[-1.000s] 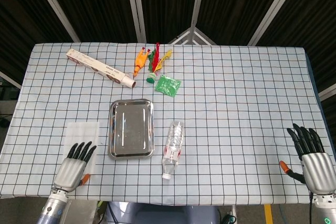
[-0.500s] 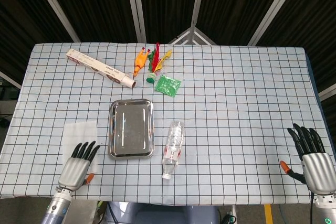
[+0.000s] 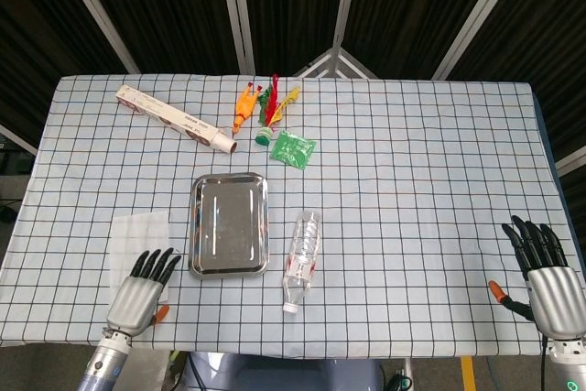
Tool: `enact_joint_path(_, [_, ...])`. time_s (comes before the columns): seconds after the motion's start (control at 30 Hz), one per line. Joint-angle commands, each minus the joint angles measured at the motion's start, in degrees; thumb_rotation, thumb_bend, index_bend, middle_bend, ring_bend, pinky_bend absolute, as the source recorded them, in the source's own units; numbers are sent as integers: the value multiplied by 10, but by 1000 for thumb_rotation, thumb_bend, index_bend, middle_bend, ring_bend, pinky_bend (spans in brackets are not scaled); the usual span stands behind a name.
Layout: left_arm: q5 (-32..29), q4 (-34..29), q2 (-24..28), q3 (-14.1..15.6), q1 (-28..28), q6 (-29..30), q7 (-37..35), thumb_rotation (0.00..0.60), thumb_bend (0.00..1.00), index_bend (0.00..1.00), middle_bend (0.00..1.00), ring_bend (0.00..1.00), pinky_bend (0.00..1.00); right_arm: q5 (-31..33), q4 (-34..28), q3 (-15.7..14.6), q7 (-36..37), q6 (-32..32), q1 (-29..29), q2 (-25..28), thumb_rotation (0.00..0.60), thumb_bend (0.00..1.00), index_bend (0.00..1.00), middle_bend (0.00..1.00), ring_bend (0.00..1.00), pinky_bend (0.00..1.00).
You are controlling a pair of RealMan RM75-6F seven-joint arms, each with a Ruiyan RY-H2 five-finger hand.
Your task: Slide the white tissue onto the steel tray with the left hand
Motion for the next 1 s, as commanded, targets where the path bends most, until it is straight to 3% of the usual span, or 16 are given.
enact_joint_path(0.03, [-6, 12, -4, -5, -2, -1, 5, 600, 296, 0, 0, 0, 0, -1, 0, 0, 0, 1, 0, 0, 600, 290, 0, 0, 0, 0])
enact_joint_path(0.53, [-38, 57, -9, -21, -2, -1, -6, 600, 330, 0, 0, 0, 0, 0, 0, 0, -2, 1, -1, -1, 600, 290, 0, 0, 0, 0])
enact_joint_path(1.0, [-22, 27, 16, -22, -6, 16, -28, 600, 373, 0, 0, 0, 0, 1, 0, 0, -3, -1, -1, -1, 600, 290, 0, 0, 0, 0])
